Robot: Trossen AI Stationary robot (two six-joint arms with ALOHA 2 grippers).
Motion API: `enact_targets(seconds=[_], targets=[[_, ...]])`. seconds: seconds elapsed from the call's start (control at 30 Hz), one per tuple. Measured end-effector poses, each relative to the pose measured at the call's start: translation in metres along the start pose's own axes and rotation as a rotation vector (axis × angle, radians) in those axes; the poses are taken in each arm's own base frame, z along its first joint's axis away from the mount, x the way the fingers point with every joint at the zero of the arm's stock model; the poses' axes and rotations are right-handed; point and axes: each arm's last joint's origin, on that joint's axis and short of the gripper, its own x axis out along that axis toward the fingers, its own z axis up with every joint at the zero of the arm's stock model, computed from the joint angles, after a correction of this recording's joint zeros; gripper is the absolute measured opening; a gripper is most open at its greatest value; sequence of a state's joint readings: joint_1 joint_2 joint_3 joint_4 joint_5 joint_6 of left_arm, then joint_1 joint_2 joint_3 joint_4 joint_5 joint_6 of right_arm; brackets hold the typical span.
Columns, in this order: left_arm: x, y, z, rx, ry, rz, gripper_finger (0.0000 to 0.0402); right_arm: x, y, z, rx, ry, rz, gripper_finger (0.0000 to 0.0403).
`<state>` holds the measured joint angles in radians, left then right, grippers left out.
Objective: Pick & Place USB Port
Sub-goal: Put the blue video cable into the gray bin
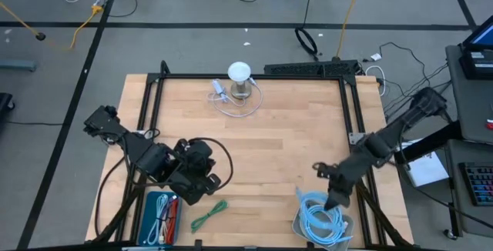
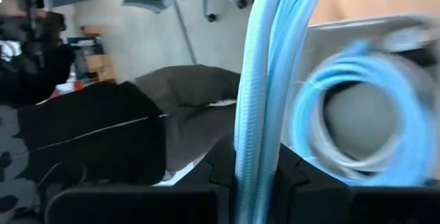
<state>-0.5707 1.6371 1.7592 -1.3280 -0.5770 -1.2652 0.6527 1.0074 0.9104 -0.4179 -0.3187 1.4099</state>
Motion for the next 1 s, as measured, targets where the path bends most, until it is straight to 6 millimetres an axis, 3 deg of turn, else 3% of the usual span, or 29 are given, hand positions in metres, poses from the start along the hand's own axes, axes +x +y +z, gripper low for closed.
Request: enact_targets(seconds=[0.23, 0.53, 0.67, 1.0], targets=[[0.0, 0.0, -0.001, 0.081, 0.038, -0.014, 0.0048, 0.046, 0.006, -0.021, 0.064, 0.038, -0.008, 0.0026], [-0.006, -0.004, -0.01, 0.159, 0.046, -0.043, 0.0049, 0.089, -0.008, -0.029, 0.155, 0.066, -0.134, 0.0026], [-0.01, -0.008, -0.016, 0.176, 0.034, -0.068, 0.0049, 0.095, -0.014, -0.029, 0.162, 0.068, -0.18, 0.003], [-0.013, -0.008, -0.019, 0.185, 0.029, -0.071, 0.0049, 0.088, -0.023, -0.029, 0.171, 0.088, -0.286, 0.0026]])
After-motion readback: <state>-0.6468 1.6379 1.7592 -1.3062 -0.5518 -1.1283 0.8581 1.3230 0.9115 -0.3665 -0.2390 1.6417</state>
